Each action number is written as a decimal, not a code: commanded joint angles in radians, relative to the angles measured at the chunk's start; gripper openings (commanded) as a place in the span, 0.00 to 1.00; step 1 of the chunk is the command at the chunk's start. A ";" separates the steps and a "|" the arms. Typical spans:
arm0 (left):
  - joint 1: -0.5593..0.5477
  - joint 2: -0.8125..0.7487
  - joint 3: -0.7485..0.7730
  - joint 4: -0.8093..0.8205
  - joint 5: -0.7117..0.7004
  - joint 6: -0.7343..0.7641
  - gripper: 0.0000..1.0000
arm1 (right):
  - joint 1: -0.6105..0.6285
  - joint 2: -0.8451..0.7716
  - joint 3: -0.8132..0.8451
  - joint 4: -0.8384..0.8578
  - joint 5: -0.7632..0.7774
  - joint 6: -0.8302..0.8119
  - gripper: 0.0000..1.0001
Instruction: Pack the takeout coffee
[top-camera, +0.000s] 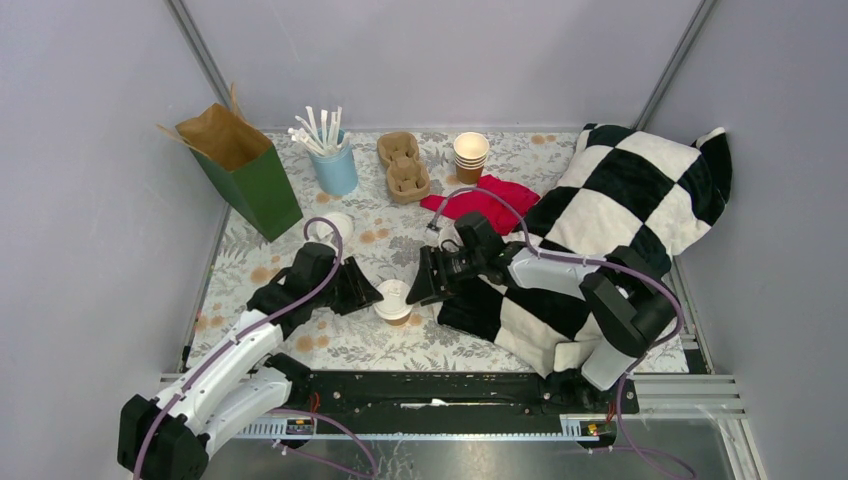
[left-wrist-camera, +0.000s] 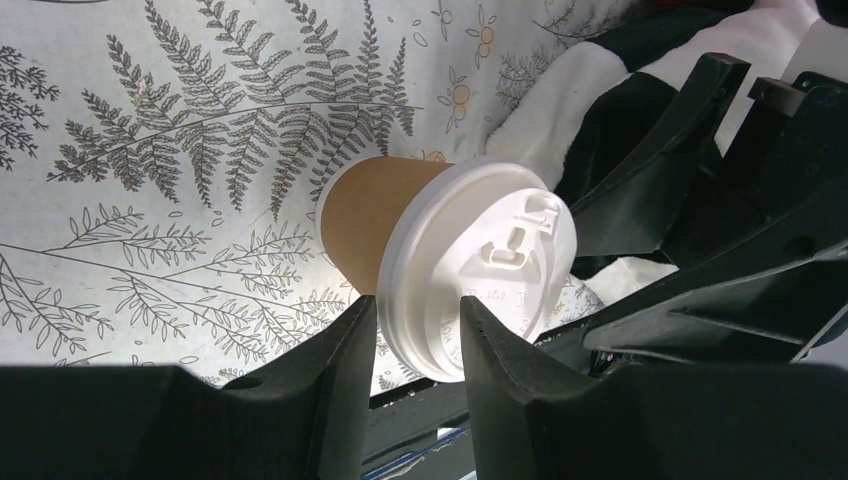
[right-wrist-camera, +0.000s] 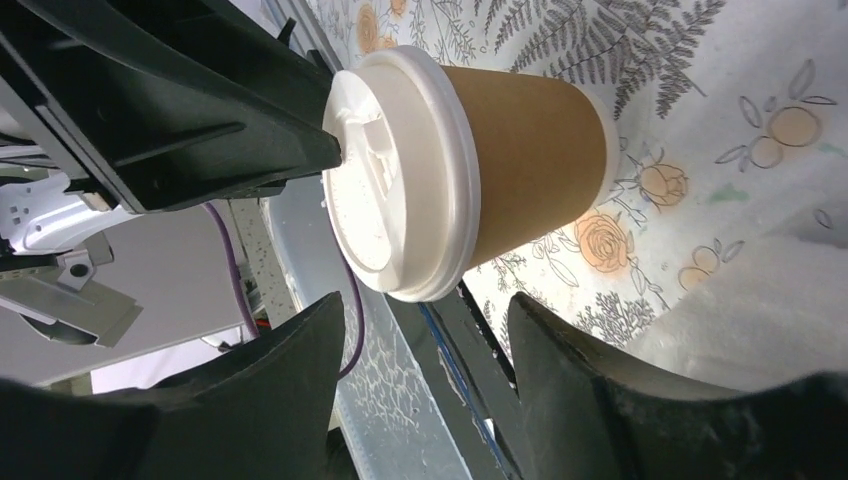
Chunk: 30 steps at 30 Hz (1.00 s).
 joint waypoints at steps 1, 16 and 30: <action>-0.003 0.002 -0.019 0.059 0.004 -0.004 0.40 | 0.036 0.060 0.038 0.071 -0.026 0.019 0.68; -0.003 -0.002 -0.082 0.046 -0.053 -0.030 0.36 | 0.035 0.164 -0.024 0.138 0.046 0.020 0.53; -0.001 -0.002 0.033 0.045 -0.025 0.010 0.53 | 0.013 0.069 0.066 0.039 0.029 0.010 0.72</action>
